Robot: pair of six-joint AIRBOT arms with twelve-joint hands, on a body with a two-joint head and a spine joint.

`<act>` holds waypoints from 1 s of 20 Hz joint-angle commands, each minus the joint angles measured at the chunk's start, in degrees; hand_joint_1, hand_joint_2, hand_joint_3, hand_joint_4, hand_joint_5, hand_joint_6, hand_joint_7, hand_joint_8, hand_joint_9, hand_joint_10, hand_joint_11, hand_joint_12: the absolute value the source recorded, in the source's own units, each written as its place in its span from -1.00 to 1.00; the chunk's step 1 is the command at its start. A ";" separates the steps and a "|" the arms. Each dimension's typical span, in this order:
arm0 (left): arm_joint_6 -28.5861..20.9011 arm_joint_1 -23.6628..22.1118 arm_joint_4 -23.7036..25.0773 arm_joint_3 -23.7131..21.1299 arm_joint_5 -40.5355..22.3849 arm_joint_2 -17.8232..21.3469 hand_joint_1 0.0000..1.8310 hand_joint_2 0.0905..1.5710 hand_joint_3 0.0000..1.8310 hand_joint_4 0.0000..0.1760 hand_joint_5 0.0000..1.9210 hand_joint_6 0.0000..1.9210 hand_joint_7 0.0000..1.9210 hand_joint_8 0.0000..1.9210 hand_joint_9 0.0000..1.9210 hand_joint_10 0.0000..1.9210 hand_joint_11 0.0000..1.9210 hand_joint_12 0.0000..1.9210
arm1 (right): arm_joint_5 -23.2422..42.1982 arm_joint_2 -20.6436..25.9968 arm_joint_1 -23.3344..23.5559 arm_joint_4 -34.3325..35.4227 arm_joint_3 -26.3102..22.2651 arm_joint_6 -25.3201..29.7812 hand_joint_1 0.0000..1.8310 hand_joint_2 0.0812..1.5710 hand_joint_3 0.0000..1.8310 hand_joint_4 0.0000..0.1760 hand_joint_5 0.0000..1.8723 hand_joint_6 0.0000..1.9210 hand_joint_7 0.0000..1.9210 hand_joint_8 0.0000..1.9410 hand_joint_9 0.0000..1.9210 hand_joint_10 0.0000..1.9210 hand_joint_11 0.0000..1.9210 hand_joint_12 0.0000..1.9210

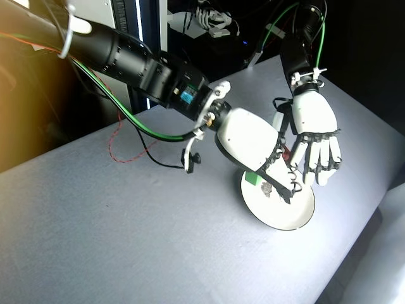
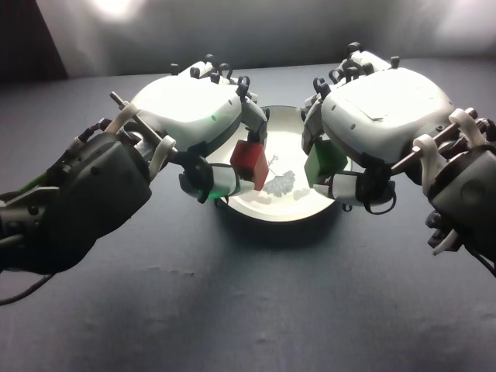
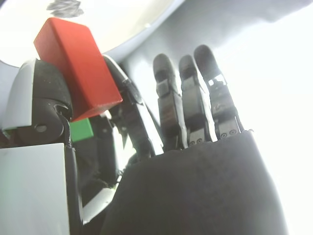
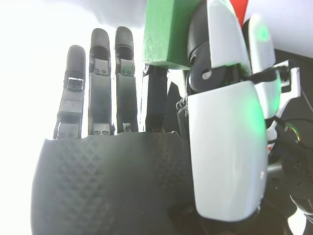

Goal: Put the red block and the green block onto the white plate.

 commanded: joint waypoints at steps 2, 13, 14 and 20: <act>-0.73 -0.54 3.00 1.26 -5.44 -0.14 0.09 0.39 -1.00 1.00 0.00 0.07 -0.55 -0.99 -0.75 -0.96 -1.00 0.02 | 4.82 0.16 -0.13 -3.41 0.92 0.98 0.23 0.31 -1.00 -1.00 0.18 -0.19 -0.39 -1.00 -0.48 -0.99 -1.00 -0.22; -3.19 0.76 4.88 4.80 -6.77 -1.15 0.08 0.40 -1.00 1.00 -0.02 0.09 -0.53 -1.00 -0.72 -0.95 -1.00 0.00 | 4.81 -0.18 -1.42 -3.42 1.75 1.19 0.22 0.31 -1.00 -1.00 0.18 -0.19 -0.39 -1.00 -0.49 -1.00 -1.00 -0.21; -3.23 0.90 4.88 4.78 -6.81 -1.15 0.09 0.39 -1.00 1.00 0.00 0.07 -0.52 -0.99 -0.72 -0.95 -1.00 -0.01 | 4.81 -0.19 -1.47 -3.42 1.79 1.19 0.21 0.33 -1.00 -0.83 0.16 -0.15 -0.39 -1.00 -0.48 -0.99 -1.00 -0.21; -3.43 1.24 4.69 4.57 -7.48 -1.14 -0.42 0.47 -1.00 0.51 -0.38 -0.88 -0.57 -1.00 -0.75 -0.98 -1.00 -0.06 | 4.66 -0.27 -2.14 -3.43 1.87 1.20 0.08 0.27 -1.00 -0.89 -0.14 -0.81 -0.44 -1.00 -0.60 -1.00 -1.00 -0.49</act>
